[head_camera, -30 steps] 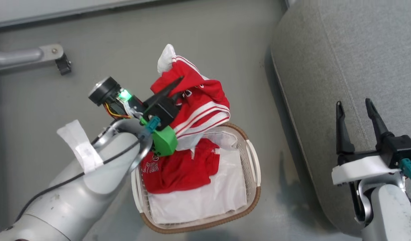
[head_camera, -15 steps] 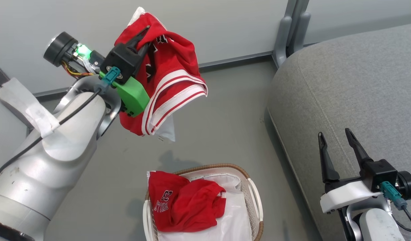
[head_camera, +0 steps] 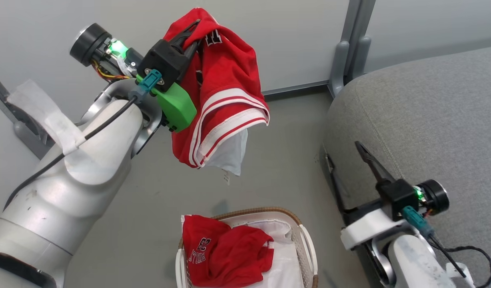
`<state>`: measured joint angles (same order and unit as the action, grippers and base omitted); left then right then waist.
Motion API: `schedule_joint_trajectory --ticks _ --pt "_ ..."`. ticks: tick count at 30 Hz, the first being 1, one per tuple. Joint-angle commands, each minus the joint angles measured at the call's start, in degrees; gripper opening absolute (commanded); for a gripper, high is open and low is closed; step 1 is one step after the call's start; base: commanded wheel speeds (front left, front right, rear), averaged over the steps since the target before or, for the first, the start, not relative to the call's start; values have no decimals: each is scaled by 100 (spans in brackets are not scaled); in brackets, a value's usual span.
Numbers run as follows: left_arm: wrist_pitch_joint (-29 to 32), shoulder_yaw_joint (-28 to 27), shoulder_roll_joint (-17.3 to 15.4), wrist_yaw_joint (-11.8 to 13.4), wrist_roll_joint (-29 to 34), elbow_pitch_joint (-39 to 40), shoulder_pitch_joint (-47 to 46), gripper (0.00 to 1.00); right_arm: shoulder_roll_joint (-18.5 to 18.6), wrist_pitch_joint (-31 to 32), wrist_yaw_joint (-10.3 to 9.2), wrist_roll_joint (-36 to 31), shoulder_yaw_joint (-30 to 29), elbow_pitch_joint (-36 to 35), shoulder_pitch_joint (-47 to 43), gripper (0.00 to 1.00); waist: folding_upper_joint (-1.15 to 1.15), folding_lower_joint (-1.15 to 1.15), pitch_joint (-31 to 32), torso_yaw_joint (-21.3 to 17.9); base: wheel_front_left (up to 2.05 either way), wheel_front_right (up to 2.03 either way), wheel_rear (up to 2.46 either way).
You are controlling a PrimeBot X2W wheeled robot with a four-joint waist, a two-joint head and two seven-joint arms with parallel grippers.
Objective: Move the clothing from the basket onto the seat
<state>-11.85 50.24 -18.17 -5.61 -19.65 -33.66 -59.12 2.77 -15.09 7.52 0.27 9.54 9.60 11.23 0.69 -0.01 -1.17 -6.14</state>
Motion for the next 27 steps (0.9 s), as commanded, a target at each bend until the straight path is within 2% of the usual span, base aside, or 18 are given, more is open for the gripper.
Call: schedule_joint_trajectory --ticks 1,13,23,27 --pt "-28 28 53 -22 -42 23 -86 0 23 -13 -6 -71 131 70 146 100 -69 1 11 33 0 0 0" --pt "-25 297 295 -78 -45 247 -245 0 22 -12 -6 -514 1192 938 1236 100 -69 1 3 315 0 0 0" --pt "41 553 382 -121 -109 577 -35 0 21 -13 -6 -540 999 894 1701 100 -69 1 36 432 0 0 0" --pt "51 616 398 -122 -148 698 47 0 20 -12 -6 -478 1113 931 1811 100 -69 1 57 434 0 0 0"
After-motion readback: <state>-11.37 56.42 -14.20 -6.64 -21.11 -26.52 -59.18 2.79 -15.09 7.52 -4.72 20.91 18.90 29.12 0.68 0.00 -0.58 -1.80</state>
